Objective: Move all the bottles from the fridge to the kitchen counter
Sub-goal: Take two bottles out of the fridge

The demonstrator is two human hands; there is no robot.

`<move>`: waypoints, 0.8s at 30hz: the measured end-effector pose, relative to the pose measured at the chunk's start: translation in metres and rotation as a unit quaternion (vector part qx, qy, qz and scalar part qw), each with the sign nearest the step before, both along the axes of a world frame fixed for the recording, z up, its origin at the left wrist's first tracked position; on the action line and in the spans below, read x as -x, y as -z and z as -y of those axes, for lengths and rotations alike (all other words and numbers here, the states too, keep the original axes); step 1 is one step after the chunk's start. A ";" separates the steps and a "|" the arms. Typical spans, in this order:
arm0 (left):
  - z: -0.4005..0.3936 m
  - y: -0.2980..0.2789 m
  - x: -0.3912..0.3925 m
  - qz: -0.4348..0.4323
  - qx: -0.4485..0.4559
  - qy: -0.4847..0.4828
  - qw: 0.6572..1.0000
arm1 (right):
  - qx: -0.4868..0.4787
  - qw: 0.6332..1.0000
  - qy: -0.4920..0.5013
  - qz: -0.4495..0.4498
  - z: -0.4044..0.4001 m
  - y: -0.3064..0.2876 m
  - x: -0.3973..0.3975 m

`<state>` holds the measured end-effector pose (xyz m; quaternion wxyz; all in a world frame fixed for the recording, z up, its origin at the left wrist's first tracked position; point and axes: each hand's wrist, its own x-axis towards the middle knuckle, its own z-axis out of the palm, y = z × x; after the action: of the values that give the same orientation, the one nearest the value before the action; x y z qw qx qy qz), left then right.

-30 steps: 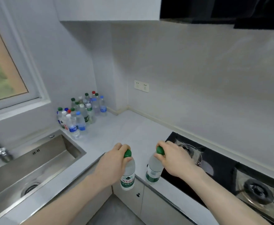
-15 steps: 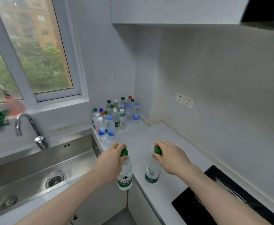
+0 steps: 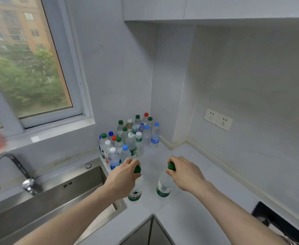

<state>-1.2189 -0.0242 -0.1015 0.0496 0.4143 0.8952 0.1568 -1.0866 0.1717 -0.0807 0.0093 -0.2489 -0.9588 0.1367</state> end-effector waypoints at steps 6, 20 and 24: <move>-0.034 0.016 0.056 0.012 0.009 0.012 1.000 | -0.003 1.000 0.012 0.020 -0.026 0.014 0.053; -0.130 0.070 0.156 -0.048 0.085 0.002 0.995 | 0.008 0.998 -0.031 0.045 -0.106 0.063 0.187; -0.152 0.079 0.179 -0.061 0.112 -0.007 0.992 | 0.010 0.997 -0.052 0.048 -0.121 0.075 0.218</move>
<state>-1.3977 0.1276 -0.1806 0.0402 0.4087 0.9113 0.0304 -1.3049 0.2923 -0.1557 -0.0461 -0.2050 -0.9683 0.1348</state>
